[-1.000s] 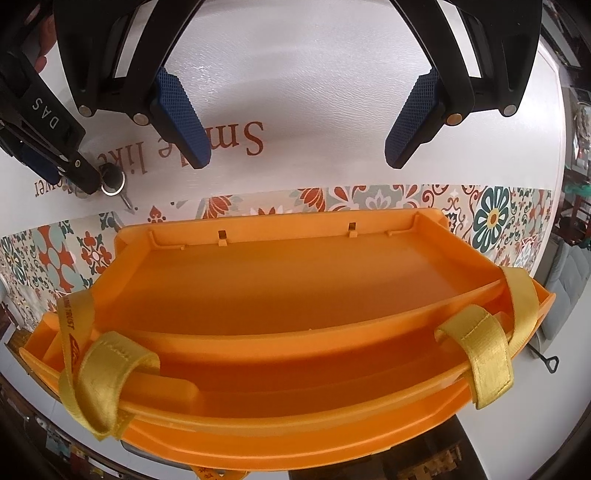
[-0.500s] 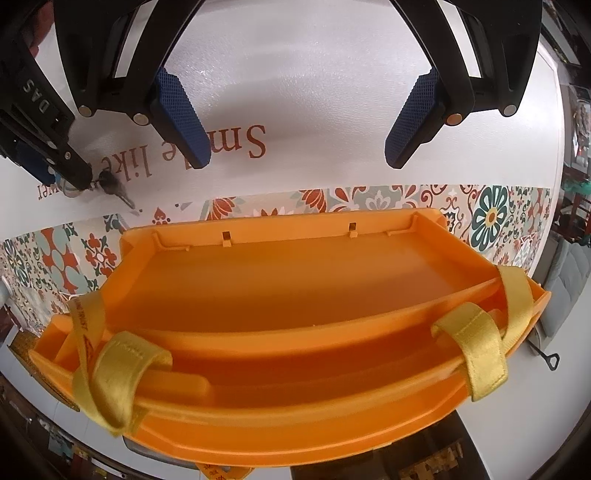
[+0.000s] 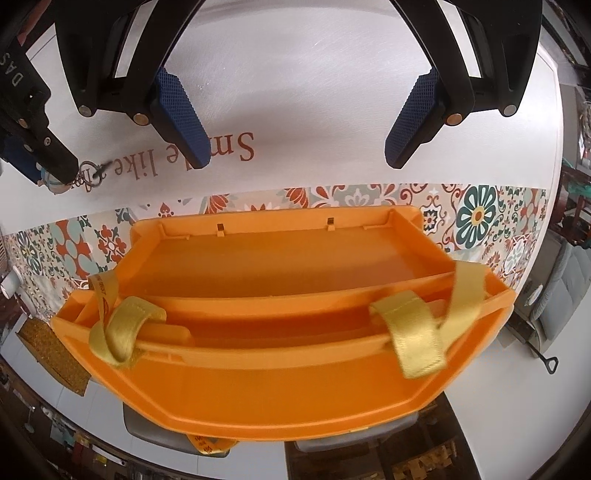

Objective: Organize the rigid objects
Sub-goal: 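Grasp the blue-white keychain figure with the right tool, then carry the keychain figure with the right tool over the orange crate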

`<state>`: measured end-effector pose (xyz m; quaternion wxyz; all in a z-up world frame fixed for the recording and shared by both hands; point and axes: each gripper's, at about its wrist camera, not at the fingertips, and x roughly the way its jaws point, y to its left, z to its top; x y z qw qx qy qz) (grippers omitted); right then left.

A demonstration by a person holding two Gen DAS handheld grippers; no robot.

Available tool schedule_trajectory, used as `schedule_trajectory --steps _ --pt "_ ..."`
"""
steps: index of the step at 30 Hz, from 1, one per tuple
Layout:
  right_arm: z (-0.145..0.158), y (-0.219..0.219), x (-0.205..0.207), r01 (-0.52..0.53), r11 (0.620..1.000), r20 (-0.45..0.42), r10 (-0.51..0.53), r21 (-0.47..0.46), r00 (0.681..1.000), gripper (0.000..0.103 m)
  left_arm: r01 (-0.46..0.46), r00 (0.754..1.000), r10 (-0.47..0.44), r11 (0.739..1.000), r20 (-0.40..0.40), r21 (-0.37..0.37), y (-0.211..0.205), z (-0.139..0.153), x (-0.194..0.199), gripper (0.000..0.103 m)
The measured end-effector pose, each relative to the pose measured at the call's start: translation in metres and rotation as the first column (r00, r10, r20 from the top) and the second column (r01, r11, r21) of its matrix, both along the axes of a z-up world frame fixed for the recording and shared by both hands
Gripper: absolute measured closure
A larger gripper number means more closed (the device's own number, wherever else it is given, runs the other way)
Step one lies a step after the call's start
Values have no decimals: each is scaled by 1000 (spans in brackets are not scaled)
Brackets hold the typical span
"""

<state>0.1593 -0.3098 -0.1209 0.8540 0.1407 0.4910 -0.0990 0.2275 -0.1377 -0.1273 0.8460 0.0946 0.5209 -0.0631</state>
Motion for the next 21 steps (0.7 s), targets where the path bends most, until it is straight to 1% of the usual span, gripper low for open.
schedule_trajectory --steps 7,10,17,19,21 --pt "23 18 -5 -52 999 35 52 9 998 49 -5 1000 6 1000 4 -20 13 12 -2 6" --pt "31 25 -6 -70 998 49 69 9 996 49 -13 1000 13 1000 21 -19 21 21 -4 6" --pt "52 40 -4 -102 995 88 101 3 991 49 -35 997 38 998 68 -44 39 47 -8 6" --pt "57 44 -3 -113 994 98 113 0 989 49 -37 996 41 998 83 -51 42 53 -8 0" --pt "62 49 -2 -125 992 104 124 3 987 49 -38 994 45 997 96 -67 46 59 -8 0"
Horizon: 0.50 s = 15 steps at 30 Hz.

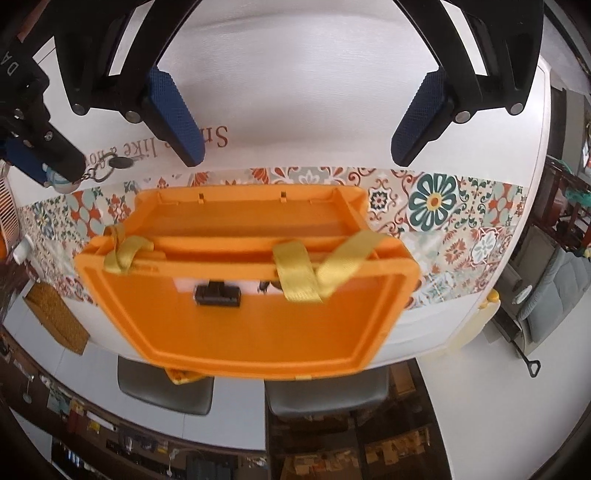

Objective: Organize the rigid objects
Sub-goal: 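Carry the keychain figure with the right tool over the orange crate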

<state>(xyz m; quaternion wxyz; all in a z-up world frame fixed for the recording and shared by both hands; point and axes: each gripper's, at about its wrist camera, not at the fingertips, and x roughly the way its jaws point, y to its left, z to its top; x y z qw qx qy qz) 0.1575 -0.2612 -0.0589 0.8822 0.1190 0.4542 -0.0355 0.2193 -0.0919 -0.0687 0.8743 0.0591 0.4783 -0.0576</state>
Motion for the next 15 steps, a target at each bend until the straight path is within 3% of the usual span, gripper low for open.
schedule_trajectory --steps 15 --pt "42 22 16 -44 999 82 45 -22 996 49 -59 996 63 996 65 -62 33 40 9 0"
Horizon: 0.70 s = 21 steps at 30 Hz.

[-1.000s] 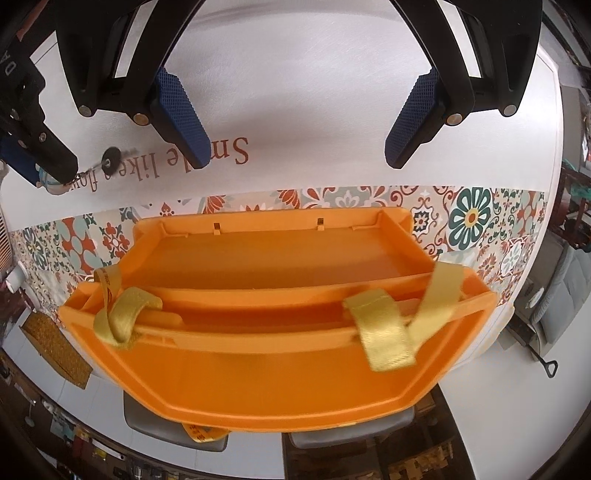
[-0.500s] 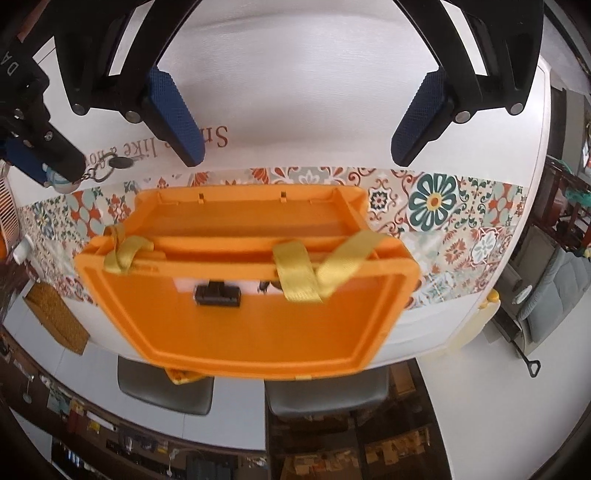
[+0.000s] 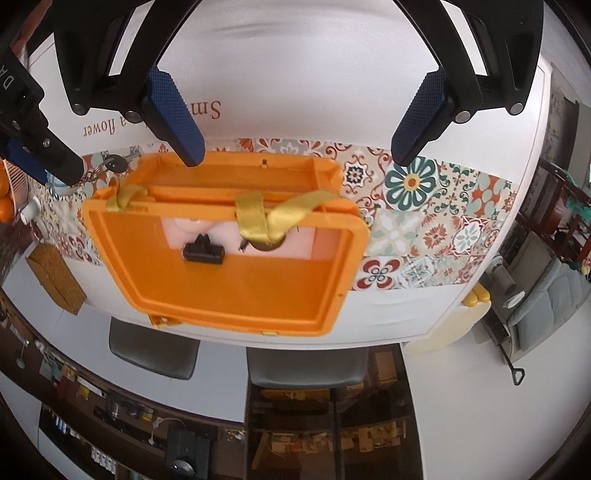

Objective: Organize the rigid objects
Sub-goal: 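Carry the keychain figure with the right tool over the orange crate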

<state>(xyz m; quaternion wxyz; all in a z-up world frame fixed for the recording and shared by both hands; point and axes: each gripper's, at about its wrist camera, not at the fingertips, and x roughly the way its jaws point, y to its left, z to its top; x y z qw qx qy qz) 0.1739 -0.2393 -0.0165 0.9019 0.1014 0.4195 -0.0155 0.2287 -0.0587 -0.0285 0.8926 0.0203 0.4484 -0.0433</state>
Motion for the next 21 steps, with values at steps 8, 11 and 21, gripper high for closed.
schedule_trajectory --steps 8,11,21 --pt "21 12 16 -30 999 52 31 -20 998 49 -21 998 21 1000 52 5 11 19 6 0" --pt "28 18 23 -43 999 70 44 -27 997 49 -27 997 26 1000 74 8 14 27 11 0" --pt "45 30 58 -82 995 87 87 -49 992 49 -43 992 40 999 122 17 23 46 31 0"
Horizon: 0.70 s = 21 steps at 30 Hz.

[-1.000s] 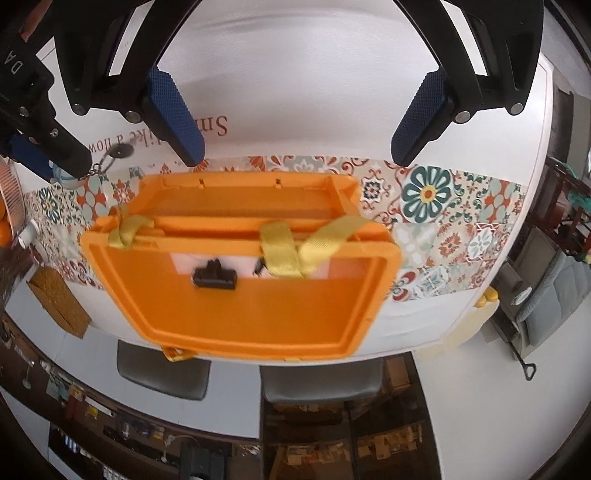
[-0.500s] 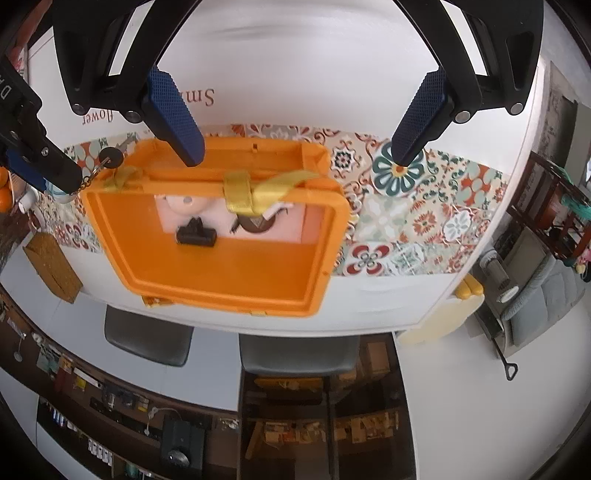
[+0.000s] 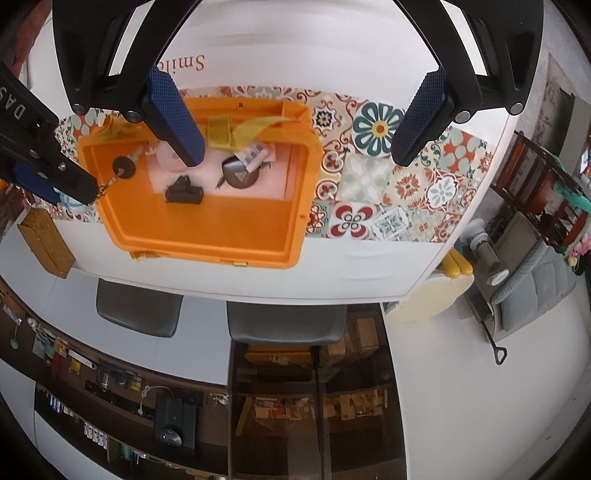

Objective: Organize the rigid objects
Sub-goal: 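Carry the keychain figure with the right tool over the orange crate, then lower the figure into the crate and open the right tool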

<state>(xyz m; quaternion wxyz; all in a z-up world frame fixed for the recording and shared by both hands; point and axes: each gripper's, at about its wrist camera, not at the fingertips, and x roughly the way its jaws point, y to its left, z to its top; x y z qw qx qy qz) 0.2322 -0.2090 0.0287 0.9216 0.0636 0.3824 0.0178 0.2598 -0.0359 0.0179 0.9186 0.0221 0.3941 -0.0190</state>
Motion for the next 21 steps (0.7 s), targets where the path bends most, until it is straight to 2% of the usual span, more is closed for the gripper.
schedule_trajectory --steps 12,21 --pt "2 9 46 -28 999 -15 28 -32 1000 49 -24 1000 24 1000 18 15 5 4 23 0" --pt "-15 12 75 -40 999 -80 38 -27 996 49 -45 999 46 999 -18 23 8 -9 46 0"
